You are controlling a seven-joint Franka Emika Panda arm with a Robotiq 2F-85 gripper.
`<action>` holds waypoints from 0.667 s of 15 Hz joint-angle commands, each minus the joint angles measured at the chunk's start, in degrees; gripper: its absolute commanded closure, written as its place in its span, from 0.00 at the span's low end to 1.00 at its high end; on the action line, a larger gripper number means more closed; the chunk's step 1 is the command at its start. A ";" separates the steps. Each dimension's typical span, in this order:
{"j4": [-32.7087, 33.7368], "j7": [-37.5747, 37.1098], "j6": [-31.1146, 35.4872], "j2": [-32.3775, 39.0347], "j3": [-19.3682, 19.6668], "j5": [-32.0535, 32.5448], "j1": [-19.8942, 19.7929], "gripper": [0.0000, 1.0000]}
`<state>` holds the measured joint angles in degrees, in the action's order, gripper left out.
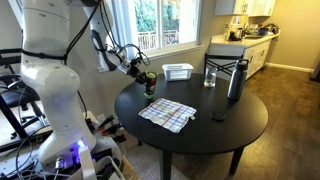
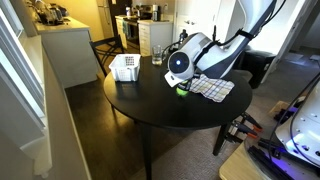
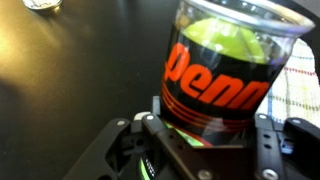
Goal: Pour the tennis balls onto the table
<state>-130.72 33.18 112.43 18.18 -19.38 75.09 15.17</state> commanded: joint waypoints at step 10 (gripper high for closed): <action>-0.14 1.07 32.04 0.70 3.10 -21.48 -7.65 0.59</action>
<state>-129.60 33.25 137.91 18.04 -16.33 59.19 9.14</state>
